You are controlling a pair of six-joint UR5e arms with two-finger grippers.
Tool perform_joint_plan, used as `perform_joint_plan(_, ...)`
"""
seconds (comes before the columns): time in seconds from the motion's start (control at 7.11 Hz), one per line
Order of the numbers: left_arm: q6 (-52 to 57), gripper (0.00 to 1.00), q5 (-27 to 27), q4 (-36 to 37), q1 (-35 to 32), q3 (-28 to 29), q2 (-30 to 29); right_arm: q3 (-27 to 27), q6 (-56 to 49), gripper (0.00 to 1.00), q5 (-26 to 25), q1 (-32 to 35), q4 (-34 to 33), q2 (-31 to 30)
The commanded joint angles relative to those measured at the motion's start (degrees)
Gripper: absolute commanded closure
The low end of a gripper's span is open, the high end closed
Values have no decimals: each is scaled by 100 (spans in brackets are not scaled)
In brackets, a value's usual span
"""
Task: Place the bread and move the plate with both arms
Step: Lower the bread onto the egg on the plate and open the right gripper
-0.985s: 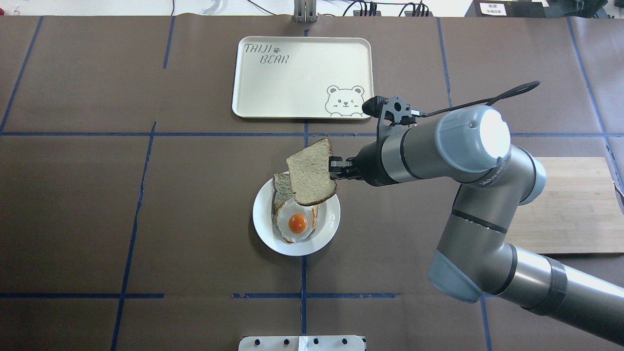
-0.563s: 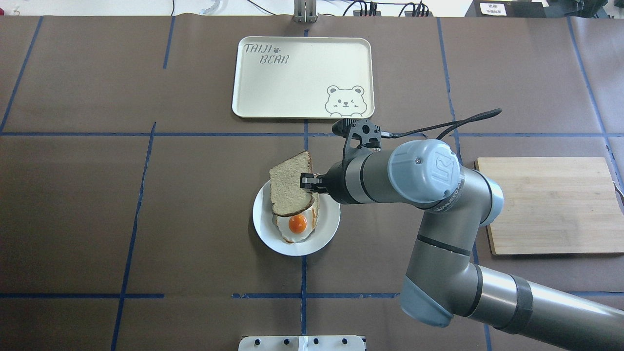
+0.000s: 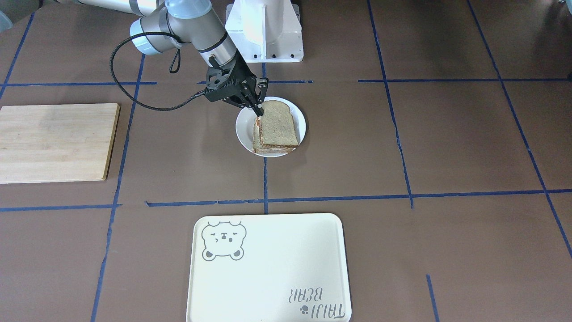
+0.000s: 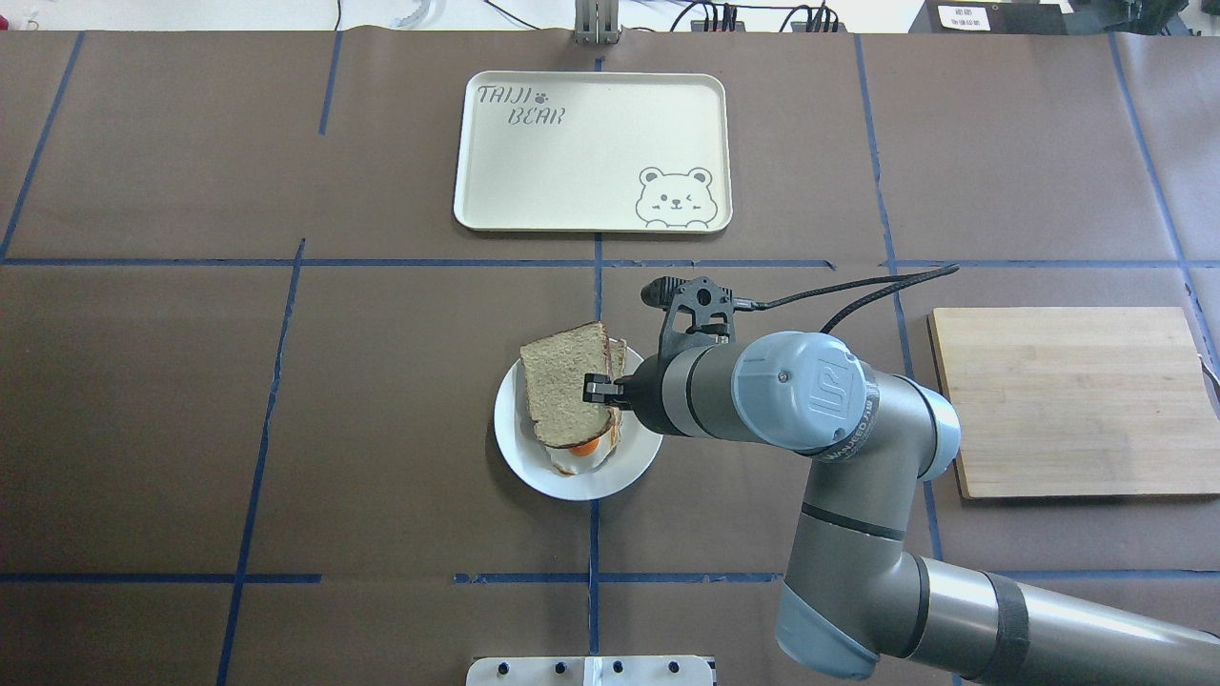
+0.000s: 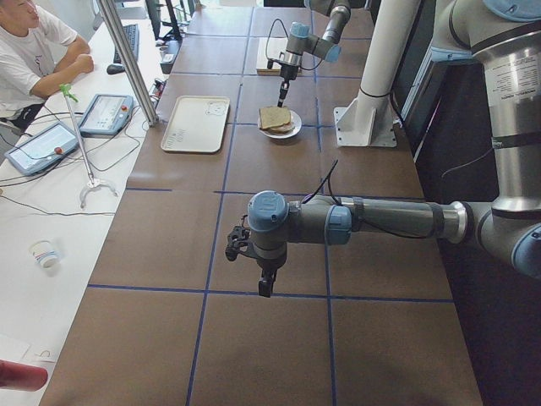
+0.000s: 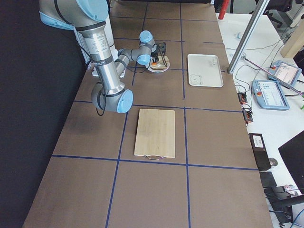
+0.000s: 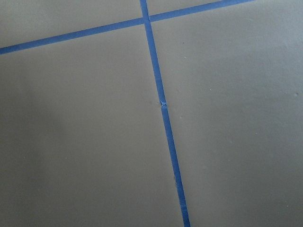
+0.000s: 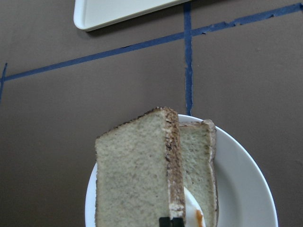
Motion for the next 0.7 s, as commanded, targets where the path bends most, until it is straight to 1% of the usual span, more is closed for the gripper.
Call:
perform_joint_plan(0.0, 0, 0, 0, 2, 0, 7, 0, -18, 251, 96, -88, -99, -17, -103)
perform_joint_plan(0.14, 0, 0, 0, 2, 0, 7, 0, -10, 419, 95, -307, -204, -17, -103)
perform_joint_plan(0.28, 0, 0, 0, 2, 0, 7, 0, -18, 455, 84, -344, -240, -26, -103)
perform_joint_plan(0.42, 0, 0, 0, 2, 0, 7, 0, -10, 456, 40, -353, -249, -52, -103)
perform_joint_plan(0.56, -9, 0, 0, -7, 0, -1, 0, 25, 447, 0, -353, -240, -70, -94)
